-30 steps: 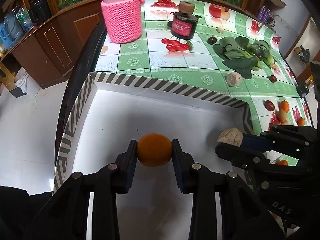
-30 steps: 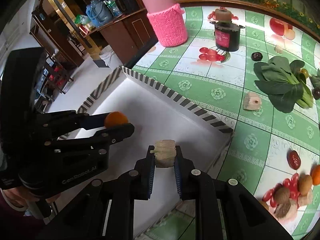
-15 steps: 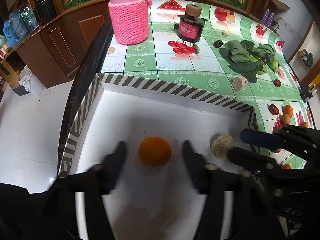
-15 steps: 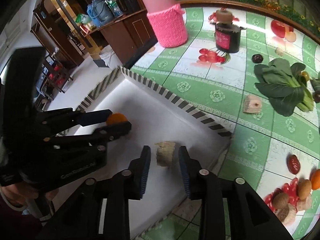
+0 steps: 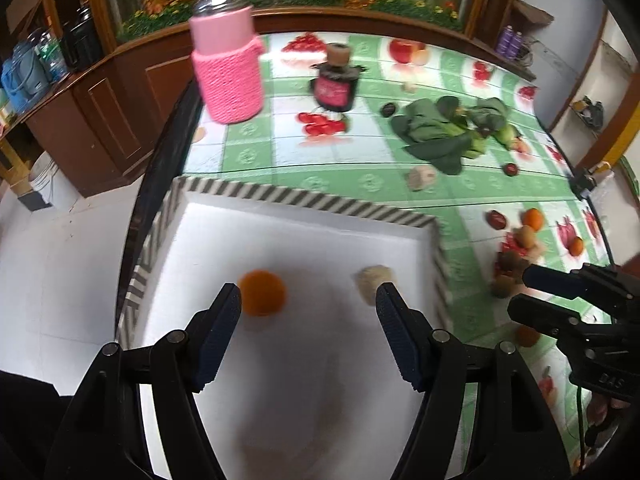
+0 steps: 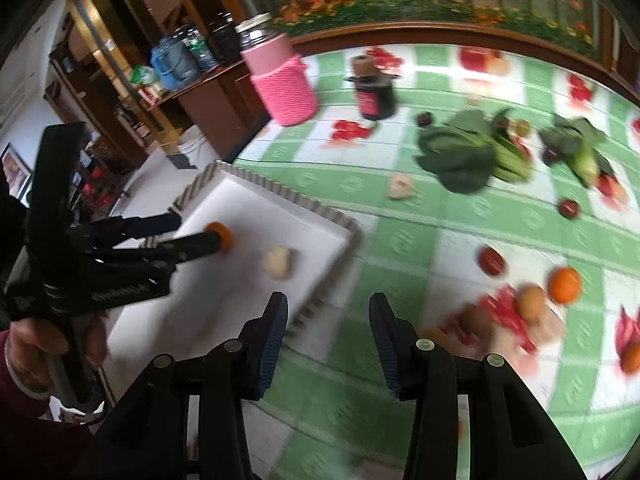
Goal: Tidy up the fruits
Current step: 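Open the left tool to drop the orange while the right tool releases the cube in the tray, then move the left tool to a kiwi while the right tool moves to an orange, then grasp the kiwi with the left tool while the right tool grasps the orange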
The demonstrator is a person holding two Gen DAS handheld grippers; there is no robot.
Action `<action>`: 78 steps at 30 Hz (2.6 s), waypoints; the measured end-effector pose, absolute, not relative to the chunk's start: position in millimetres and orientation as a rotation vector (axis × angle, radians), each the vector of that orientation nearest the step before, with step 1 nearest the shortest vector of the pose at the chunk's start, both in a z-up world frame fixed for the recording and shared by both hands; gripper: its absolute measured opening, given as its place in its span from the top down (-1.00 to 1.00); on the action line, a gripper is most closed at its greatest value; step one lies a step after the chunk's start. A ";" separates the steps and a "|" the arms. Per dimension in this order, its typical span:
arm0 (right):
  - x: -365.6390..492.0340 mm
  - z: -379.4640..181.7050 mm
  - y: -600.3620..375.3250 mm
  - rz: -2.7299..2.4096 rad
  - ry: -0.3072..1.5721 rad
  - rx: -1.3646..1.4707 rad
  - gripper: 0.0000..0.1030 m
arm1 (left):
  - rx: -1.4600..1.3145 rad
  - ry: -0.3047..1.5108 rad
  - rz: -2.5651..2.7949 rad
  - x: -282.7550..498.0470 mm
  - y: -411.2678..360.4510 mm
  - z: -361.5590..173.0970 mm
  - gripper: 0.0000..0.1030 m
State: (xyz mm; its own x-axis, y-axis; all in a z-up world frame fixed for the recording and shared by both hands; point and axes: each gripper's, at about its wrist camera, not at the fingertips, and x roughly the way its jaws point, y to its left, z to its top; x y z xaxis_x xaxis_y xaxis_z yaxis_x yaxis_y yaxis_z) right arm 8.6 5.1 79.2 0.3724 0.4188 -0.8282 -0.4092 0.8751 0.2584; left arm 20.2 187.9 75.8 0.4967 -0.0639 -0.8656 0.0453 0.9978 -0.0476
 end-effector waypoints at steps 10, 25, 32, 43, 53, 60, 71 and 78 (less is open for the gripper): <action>-18.1 64.4 -64.0 0.383 1.109 0.065 0.10 | 0.012 1.043 -0.154 9.6 138.3 81.9 -0.34; -36.9 49.7 -85.4 0.422 1.133 0.057 0.05 | 0.090 1.066 -0.255 4.4 67.2 74.1 -0.34; -28.0 29.3 -70.1 0.471 1.161 0.022 0.07 | 0.101 1.087 -0.263 13.7 54.6 64.4 -0.34; -28.8 29.0 -102.5 0.435 1.176 0.037 0.41 | 0.129 1.126 -0.334 33.0 19.5 41.0 -0.34; -25.6 33.2 -120.5 0.421 1.163 0.108 0.41 | 0.122 1.179 -0.358 43.2 14.4 18.3 0.57; -23.9 38.4 -115.8 0.430 1.158 0.106 0.41 | 0.083 1.185 -0.354 39.8 25.1 26.2 0.57; -23.3 46.2 -95.2 0.450 1.152 0.092 0.41 | 0.082 1.133 -0.300 22.9 46.4 52.7 0.57; -23.9 52.4 -82.8 0.450 1.145 0.083 0.41 | 0.076 1.116 -0.271 16.5 59.3 61.1 0.57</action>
